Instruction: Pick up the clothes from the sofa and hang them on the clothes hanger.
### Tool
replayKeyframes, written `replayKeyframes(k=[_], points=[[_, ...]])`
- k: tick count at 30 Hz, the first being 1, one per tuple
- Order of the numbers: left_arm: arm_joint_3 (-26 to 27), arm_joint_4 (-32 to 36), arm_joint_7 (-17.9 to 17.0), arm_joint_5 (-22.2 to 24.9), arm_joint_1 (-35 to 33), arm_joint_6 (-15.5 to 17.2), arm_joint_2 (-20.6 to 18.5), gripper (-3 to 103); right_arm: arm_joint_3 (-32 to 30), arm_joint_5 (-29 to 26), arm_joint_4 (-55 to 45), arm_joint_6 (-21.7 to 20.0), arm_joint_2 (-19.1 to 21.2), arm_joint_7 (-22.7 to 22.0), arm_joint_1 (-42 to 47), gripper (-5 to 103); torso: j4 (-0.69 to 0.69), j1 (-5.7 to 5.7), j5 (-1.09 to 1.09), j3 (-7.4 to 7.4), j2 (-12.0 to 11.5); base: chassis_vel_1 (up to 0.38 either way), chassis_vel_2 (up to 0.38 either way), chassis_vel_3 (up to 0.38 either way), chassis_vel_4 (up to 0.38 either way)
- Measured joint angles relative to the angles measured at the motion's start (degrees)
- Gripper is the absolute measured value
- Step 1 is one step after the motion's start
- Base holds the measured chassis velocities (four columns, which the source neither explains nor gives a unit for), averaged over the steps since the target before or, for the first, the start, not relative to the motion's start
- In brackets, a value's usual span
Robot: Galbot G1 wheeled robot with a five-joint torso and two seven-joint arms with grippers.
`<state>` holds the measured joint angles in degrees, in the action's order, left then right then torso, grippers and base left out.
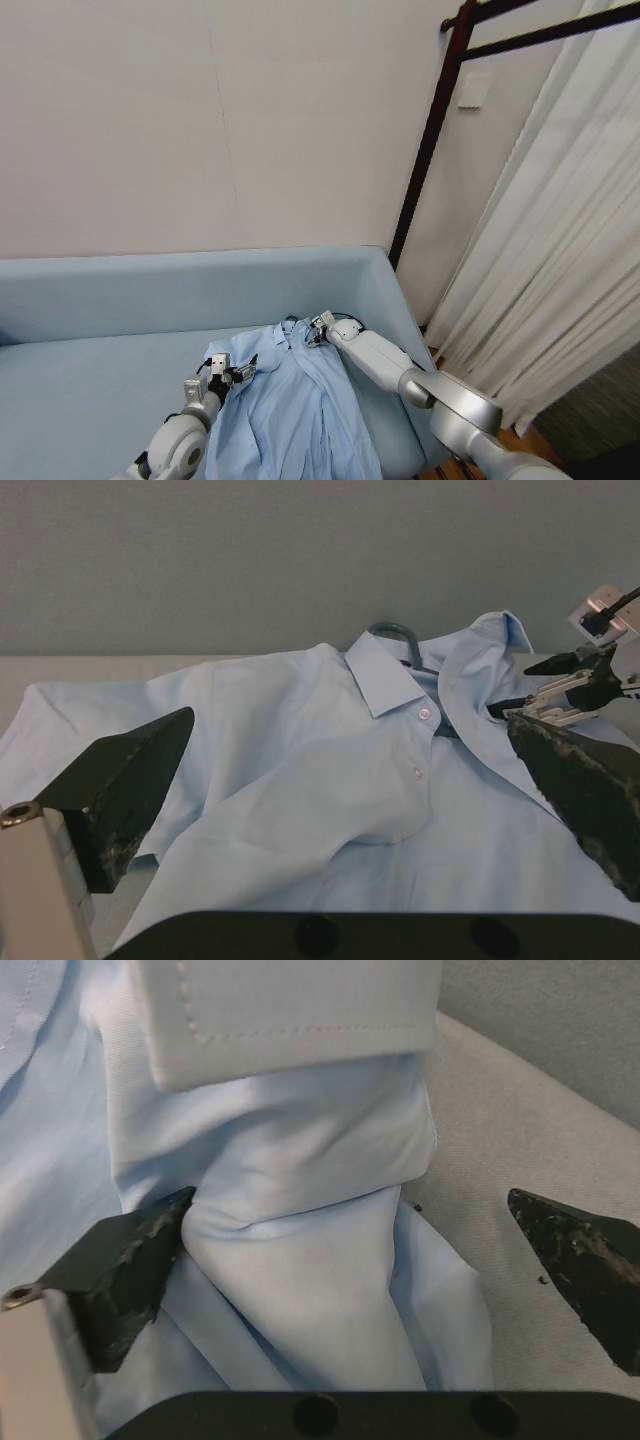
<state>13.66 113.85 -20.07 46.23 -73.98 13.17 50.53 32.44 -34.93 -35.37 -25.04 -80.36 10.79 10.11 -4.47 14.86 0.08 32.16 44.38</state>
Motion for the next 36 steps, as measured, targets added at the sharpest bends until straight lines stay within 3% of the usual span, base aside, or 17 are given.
replayKeyframes(k=[7,10,13,15,19,24,30,36], points=[[-0.12,0.06,0.09,-0.02,0.16,-0.02,0.13,100,-0.14,1.14,1.52,0.28,-0.69,2.7,-0.14,68,0.01,0.0,0.0,-0.01,0.0,0.0,0.0,0.0,0.0],[-0.03,0.09,0.14,-0.02,0.07,-0.06,0.13,100,-0.2,1.92,1.38,0.2,-0.61,3.61,-0.02,63,0.02,0.0,0.0,-0.01,0.0,0.0,0.0,0.0,0.0],[0.0,0.12,0.17,-0.03,0.03,-0.09,0.19,100,-0.25,3.88,1.1,0.3,-0.35,5.32,0.24,47,0.03,-0.01,0.01,-0.01,0.0,0.0,0.0,0.0,0.0],[0.0,0.12,0.18,-0.02,0.04,-0.09,0.22,100,-0.25,4.17,1.05,0.32,-0.29,5.65,0.29,47,0.03,-0.01,0.01,-0.01,0.0,0.0,0.0,0.0,0.0],[-0.04,0.12,0.37,-0.03,0.09,-0.1,0.36,100,-0.25,4.82,1.71,1.16,-0.54,5.97,0.36,27,0.01,-0.01,0.0,-0.01,0.0,0.0,0.0,0.0,0.0],[-0.19,0.06,0.48,-0.05,0.26,-0.11,0.52,100,-0.21,5.27,1.8,2.36,-0.41,5.5,0.4,19,0.0,-0.01,0.0,-0.01,0.01,0.0,0.0,0.0,0.0],[-0.25,0.02,0.57,-0.06,0.44,-0.12,0.51,100,-0.31,7.47,1.26,5.02,0.12,4.16,0.67,17,0.02,-0.01,0.0,0.01,0.0,0.0,0.0,0.0,0.0],[-0.56,0.0,0.74,-0.07,0.52,-0.12,0.62,100,-0.58,13.89,-6.75,8.72,4.77,1.71,2.39,8,-0.01,0.01,0.0,0.02,-0.01,0.0,0.0,0.0,0.0]])
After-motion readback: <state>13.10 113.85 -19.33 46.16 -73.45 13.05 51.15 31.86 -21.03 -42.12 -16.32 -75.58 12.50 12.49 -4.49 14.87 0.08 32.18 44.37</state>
